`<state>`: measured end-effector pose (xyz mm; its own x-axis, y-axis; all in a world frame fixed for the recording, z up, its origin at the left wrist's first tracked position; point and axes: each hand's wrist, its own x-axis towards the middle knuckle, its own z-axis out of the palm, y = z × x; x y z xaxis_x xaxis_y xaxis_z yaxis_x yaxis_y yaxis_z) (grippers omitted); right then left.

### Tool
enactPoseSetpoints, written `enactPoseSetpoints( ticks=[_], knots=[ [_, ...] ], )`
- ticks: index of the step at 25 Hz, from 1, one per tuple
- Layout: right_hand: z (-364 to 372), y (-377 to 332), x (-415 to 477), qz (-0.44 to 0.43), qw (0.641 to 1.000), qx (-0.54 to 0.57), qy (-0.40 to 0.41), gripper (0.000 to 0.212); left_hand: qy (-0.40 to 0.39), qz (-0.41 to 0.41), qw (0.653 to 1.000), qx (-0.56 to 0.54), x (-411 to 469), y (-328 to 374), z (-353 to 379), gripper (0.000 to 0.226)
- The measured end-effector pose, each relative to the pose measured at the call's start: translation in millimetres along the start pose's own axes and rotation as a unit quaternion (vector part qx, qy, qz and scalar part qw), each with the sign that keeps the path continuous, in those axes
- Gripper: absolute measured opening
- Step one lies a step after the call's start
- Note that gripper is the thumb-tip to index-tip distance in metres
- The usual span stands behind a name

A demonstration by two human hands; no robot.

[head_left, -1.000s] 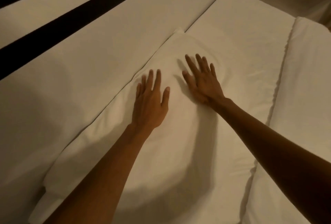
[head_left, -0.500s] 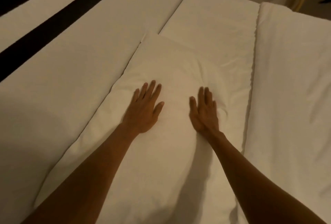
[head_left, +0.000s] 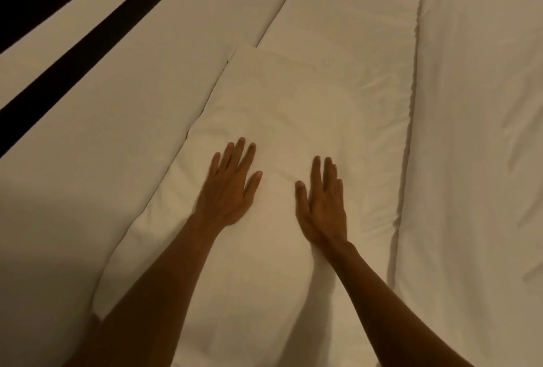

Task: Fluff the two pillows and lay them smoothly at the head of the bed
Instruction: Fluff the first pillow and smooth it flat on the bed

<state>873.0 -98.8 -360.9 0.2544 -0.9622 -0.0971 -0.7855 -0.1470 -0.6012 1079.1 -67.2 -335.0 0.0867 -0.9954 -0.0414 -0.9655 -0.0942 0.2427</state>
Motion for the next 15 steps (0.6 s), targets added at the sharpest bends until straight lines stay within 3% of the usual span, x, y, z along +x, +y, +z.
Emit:
enactPoseSetpoints(
  ticks=[2,5,9,11,15],
  knots=[
    [-6,6,-8,0.056,0.998,0.022,0.001,0.068,0.007,-0.031,0.999,0.012,-14,-16,-4,0.059],
    [-1,-22,-14,0.013,0.998,0.045,0.049,0.068,0.05,-0.112,0.992,0.007,-33,-28,-17,0.068],
    [24,-51,-42,-0.021,0.999,0.025,0.023,0.069,0.001,0.007,1.0,0.002,-64,-24,-14,0.065],
    [30,-38,-57,-0.011,1.0,-0.02,0.018,0.068,-0.019,-0.011,1.0,0.012,-82,-34,-6,0.063],
    [21,-34,-55,-0.005,0.999,-0.038,0.025,0.071,0.014,-0.076,0.997,0.0,-95,-51,-12,0.064]
  ],
)
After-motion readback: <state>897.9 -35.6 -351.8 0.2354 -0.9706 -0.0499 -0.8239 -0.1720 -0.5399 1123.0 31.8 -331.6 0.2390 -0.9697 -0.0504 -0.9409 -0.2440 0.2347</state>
